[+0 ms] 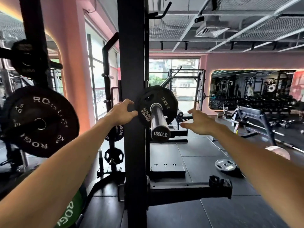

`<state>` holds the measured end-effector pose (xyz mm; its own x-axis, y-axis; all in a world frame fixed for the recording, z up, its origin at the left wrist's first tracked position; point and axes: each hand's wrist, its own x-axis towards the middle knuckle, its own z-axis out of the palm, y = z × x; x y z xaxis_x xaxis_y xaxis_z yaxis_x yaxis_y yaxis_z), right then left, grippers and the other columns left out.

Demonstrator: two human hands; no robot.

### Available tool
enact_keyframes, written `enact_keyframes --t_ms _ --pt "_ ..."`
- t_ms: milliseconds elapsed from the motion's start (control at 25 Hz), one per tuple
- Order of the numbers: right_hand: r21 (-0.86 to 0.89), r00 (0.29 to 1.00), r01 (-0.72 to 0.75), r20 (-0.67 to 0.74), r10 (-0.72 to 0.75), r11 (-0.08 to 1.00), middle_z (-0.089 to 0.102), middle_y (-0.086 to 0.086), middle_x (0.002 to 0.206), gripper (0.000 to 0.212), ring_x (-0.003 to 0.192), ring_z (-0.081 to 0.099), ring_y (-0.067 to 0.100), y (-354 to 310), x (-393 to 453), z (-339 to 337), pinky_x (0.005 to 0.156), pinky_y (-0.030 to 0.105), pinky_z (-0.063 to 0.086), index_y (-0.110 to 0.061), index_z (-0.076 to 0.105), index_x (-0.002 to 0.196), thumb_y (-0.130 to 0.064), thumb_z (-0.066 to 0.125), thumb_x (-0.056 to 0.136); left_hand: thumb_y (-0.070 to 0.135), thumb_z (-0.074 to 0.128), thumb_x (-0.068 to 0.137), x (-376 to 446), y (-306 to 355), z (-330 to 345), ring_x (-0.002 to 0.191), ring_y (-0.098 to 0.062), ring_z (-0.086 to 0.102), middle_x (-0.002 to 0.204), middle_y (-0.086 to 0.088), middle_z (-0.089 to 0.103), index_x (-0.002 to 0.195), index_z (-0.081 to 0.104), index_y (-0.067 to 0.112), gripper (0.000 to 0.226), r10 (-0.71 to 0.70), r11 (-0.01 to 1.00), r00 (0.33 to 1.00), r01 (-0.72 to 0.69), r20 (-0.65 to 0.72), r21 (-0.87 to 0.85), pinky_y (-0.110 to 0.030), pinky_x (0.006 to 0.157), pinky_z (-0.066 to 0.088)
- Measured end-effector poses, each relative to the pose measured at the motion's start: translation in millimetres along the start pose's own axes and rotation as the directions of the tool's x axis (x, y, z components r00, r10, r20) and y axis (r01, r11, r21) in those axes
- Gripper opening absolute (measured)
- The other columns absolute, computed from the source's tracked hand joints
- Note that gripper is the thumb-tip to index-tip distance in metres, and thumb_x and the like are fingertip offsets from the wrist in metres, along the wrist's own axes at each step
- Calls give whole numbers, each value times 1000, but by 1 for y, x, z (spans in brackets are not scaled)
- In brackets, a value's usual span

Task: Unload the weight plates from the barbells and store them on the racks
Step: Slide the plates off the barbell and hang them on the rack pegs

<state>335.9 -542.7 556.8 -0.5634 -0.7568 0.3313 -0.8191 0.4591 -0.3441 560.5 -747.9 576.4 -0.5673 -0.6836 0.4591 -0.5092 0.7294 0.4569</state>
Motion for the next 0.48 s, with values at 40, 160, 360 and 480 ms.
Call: enact_keyframes --t_ms 40,160,360,480 --pt "-7 1000 -10 -3 10 1000 36 8 151 78 137 37 29 -1 16 9 112 49 27 -19 30 146 -56 61 85 44 61 85 18 -5 8 114 -27 53 130 -8 53 136 44 24 57 4 1000 1000 -4 -2 5 -40 99 42" --pt "37 1000 -16 -4 16 999 40 9 147 74 132 42 29 -2 59 34 103 43 36 -16 36 143 -54 62 85 38 60 87 63 -14 32 116 -27 53 130 -9 56 138 45 20 56 27 999 1000 -27 0 -23 -36 101 41" --pt "147 999 -45 31 41 988 56 12 127 65 116 55 29 5 105 60 93 40 46 -10 43 134 -45 66 84 30 64 86 109 -16 60 127 -26 48 140 -11 50 146 36 14 68 90 995 996 -89 8 -41 -31 105 36" --pt "184 1000 -17 28 12 983 57 11 109 55 107 57 29 5 122 66 87 37 47 -6 50 128 -37 66 85 31 69 81 123 -15 69 128 -27 48 141 -11 48 150 28 20 81 108 993 994 -109 -30 -45 -32 105 36"
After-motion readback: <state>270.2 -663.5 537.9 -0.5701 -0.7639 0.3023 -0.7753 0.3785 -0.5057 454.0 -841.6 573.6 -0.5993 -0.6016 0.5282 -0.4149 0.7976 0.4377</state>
